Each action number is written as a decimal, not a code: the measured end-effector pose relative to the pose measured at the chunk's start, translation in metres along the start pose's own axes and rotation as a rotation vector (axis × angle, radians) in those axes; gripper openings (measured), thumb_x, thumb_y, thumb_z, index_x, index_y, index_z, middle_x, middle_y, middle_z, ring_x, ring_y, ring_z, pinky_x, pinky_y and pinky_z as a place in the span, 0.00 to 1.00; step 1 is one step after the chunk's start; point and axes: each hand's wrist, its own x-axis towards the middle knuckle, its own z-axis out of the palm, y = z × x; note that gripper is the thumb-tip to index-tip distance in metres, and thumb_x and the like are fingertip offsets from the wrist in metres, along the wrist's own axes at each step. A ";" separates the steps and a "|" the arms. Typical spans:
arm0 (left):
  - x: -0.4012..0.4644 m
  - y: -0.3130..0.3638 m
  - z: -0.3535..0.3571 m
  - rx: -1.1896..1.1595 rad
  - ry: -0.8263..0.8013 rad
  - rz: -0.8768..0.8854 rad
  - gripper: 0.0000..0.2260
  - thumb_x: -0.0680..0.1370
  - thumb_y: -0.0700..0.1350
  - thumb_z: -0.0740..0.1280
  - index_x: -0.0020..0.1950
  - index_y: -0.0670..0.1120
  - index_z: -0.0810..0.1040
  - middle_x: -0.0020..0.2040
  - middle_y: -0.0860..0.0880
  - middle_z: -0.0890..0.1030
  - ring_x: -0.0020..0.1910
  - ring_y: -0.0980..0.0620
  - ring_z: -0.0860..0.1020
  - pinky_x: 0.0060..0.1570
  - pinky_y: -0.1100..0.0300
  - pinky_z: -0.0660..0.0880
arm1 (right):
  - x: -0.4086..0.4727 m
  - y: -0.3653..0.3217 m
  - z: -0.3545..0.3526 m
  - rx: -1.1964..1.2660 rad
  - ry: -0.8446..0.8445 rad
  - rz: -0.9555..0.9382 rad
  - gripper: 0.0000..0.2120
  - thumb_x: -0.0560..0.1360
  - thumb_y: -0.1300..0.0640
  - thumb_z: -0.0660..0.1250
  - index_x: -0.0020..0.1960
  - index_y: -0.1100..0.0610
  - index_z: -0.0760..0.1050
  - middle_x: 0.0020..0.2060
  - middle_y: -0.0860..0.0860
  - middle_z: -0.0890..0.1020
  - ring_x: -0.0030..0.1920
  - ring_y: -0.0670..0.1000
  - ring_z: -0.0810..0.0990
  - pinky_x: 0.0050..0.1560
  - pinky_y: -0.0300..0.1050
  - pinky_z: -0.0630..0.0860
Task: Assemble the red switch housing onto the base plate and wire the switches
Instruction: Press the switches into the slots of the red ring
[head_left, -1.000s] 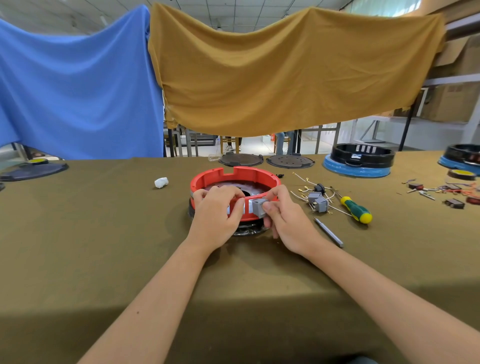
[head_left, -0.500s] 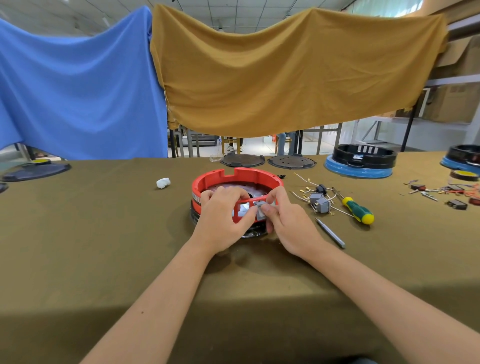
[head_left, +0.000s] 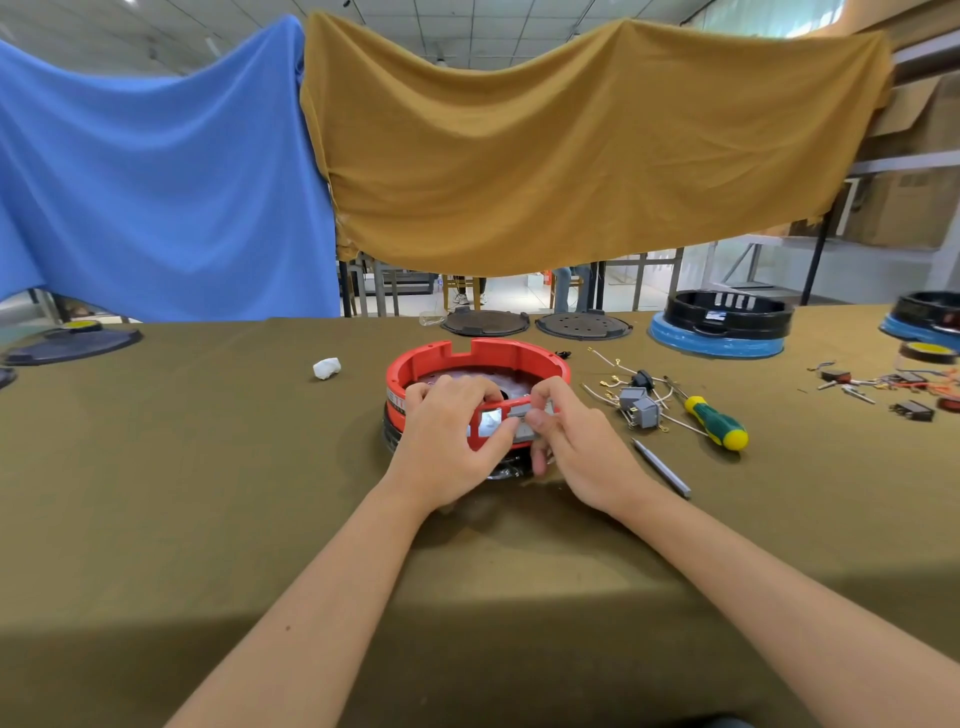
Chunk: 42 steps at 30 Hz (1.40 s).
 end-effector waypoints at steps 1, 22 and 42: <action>0.000 0.000 0.000 0.002 0.000 0.000 0.12 0.76 0.59 0.63 0.52 0.52 0.78 0.45 0.59 0.78 0.46 0.57 0.73 0.55 0.51 0.65 | 0.000 0.000 -0.001 -0.007 0.005 0.002 0.04 0.85 0.53 0.55 0.52 0.48 0.66 0.30 0.52 0.82 0.32 0.51 0.79 0.38 0.45 0.74; 0.001 -0.001 0.002 0.016 0.007 -0.018 0.14 0.76 0.60 0.62 0.52 0.52 0.78 0.45 0.59 0.77 0.45 0.59 0.71 0.55 0.54 0.64 | 0.002 0.000 -0.004 -0.211 0.172 -0.030 0.05 0.82 0.54 0.61 0.51 0.55 0.73 0.37 0.46 0.79 0.38 0.48 0.78 0.41 0.53 0.77; 0.001 -0.002 0.002 -0.008 0.013 -0.035 0.13 0.77 0.61 0.60 0.48 0.54 0.76 0.43 0.59 0.78 0.43 0.59 0.73 0.52 0.57 0.62 | 0.011 0.012 -0.006 -0.243 0.159 -0.051 0.11 0.81 0.51 0.64 0.61 0.51 0.78 0.56 0.43 0.77 0.62 0.43 0.66 0.56 0.27 0.61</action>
